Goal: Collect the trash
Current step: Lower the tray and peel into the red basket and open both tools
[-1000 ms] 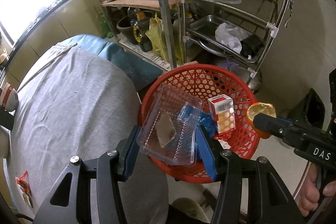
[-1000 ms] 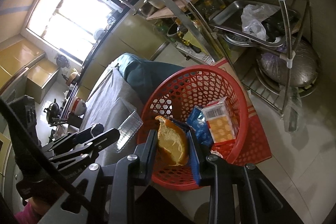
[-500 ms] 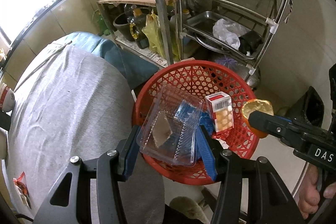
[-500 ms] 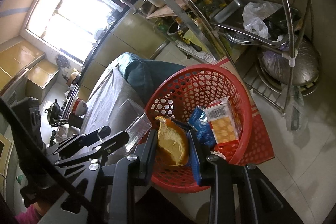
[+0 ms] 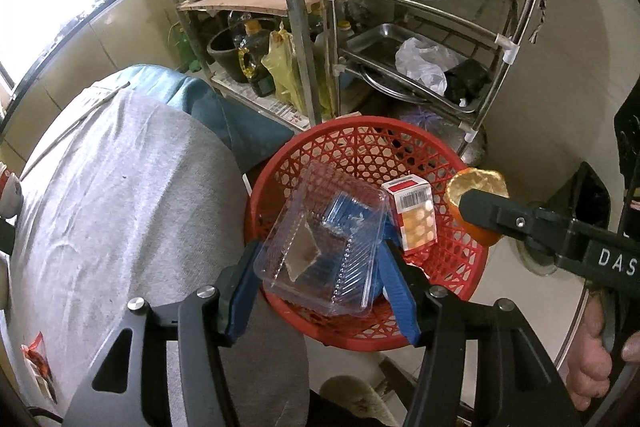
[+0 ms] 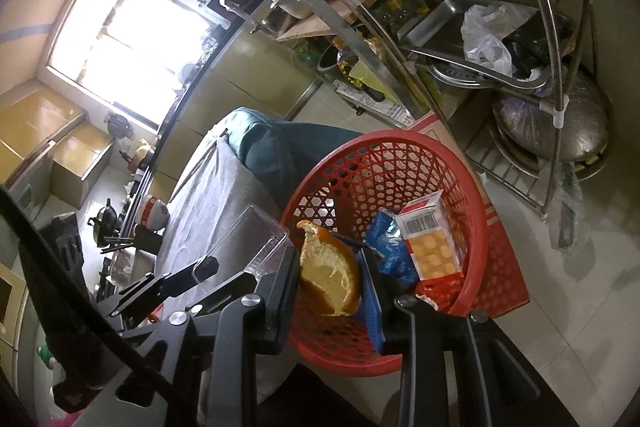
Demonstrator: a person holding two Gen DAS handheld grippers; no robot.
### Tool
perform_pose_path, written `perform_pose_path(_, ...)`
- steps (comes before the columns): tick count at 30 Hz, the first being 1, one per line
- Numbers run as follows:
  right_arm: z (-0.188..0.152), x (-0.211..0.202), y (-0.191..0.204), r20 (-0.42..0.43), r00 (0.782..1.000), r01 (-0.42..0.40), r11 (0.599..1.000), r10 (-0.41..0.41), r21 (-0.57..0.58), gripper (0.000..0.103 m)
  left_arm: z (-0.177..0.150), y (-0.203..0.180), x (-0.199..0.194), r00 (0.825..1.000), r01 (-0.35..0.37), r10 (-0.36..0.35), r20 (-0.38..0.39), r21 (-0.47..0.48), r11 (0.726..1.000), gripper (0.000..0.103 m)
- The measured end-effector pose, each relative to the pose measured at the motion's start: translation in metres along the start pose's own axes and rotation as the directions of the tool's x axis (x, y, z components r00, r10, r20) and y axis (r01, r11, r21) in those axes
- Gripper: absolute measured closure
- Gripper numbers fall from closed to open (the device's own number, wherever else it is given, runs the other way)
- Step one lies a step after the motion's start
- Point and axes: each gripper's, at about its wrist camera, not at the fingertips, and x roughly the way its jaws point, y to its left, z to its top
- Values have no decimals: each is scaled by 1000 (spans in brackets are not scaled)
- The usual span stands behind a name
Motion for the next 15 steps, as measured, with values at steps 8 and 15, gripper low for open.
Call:
perform_pose_path(8,-1,-7,9,34,999,-18,1000,18,-3,43,-3,6,-6,1000,9,-8,9,-11,1000,43)
perform_pose_path(15,-3,-8,16,45,999,-9,1000,10,-11,43,-10,20,-15,1000,0,0,17,-44,999,40)
